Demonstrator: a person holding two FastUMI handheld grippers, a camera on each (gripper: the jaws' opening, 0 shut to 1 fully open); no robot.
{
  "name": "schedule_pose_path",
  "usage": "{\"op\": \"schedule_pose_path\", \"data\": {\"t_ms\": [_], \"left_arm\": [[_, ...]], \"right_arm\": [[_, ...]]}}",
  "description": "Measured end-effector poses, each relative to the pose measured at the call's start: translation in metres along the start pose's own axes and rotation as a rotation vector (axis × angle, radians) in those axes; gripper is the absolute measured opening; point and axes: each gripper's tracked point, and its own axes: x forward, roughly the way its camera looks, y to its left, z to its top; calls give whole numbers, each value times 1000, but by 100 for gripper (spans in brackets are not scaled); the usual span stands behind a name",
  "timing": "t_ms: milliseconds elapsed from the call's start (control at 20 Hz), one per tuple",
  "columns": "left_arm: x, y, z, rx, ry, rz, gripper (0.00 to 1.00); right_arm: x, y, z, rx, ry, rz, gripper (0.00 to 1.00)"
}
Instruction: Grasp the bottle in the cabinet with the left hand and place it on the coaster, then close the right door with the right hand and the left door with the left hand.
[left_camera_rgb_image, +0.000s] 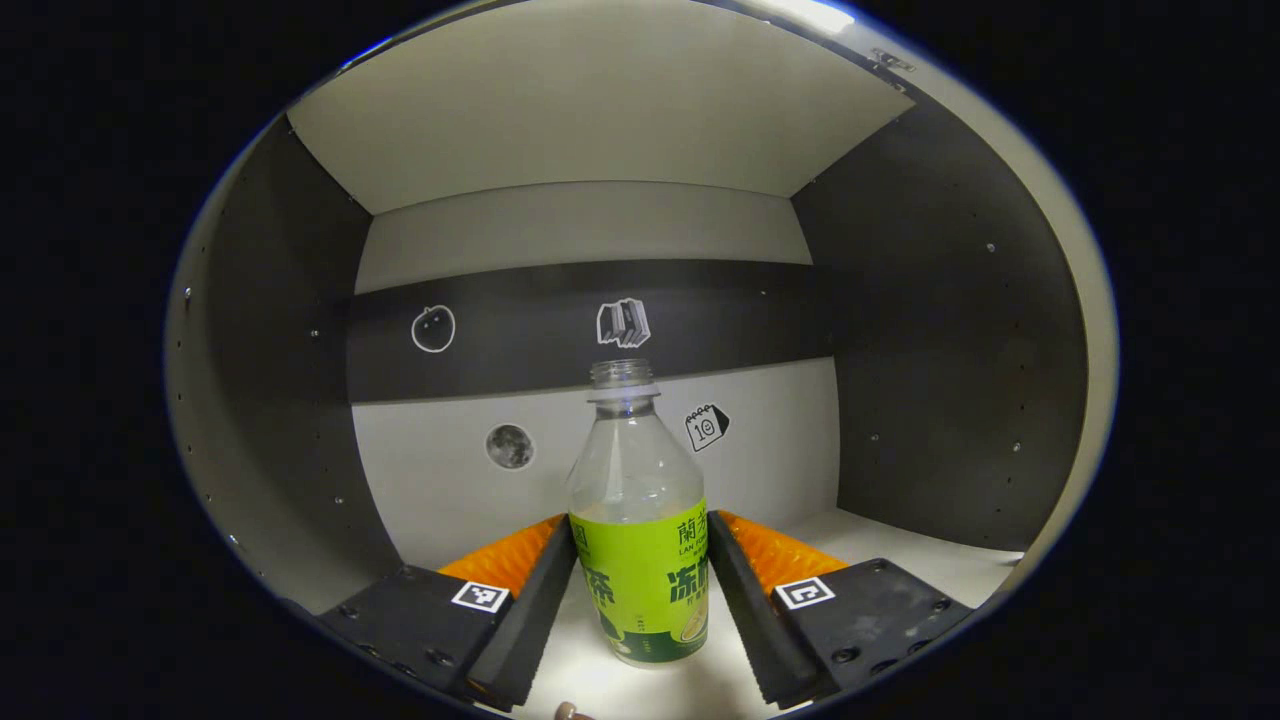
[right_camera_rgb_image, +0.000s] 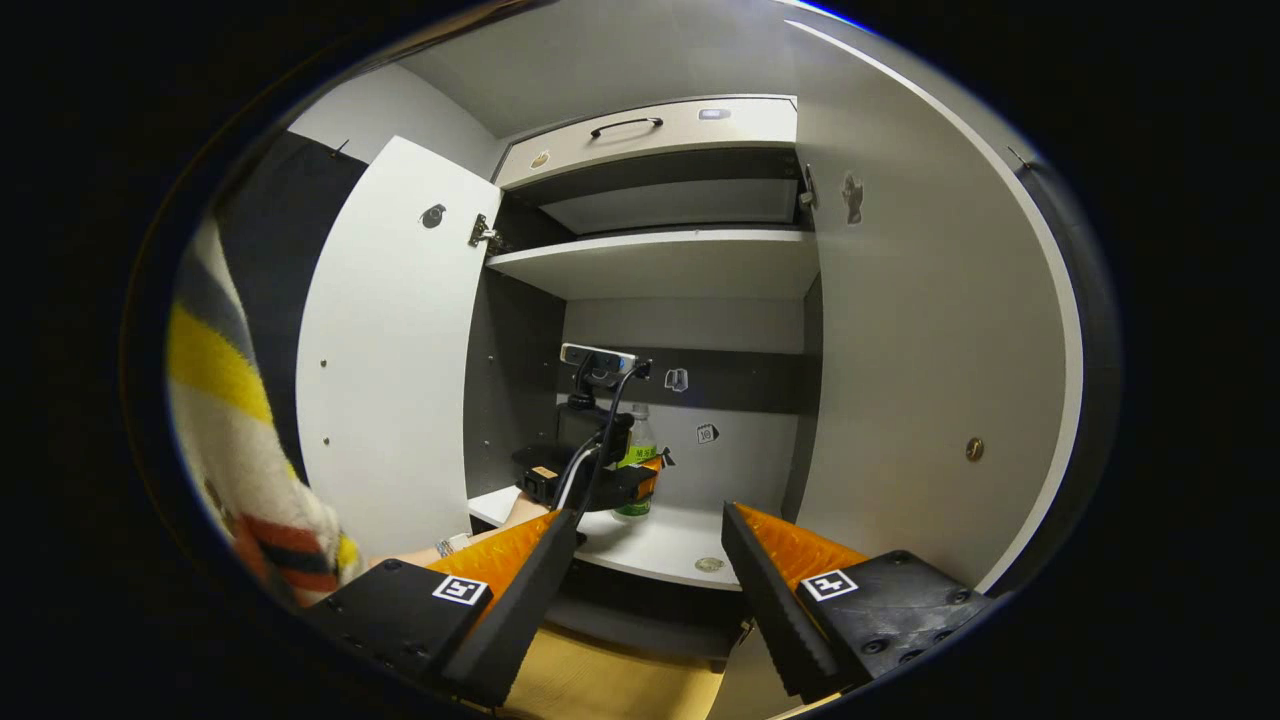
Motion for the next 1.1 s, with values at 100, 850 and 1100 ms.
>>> {"op": "schedule_pose_path", "data": {"t_ms": [100,850,1100], "left_arm": [[-2,-3,2,-22,-5,-18,80],[-110,-12,44,-64,-58,-103,80],[-171,-19,52,-42,-62,-123,80]], "right_arm": [[0,-1,0,8,2,0,98],[-44,26,13,86,-22,-33,98],[-75,38,12,82,-12,-69,98]]}}
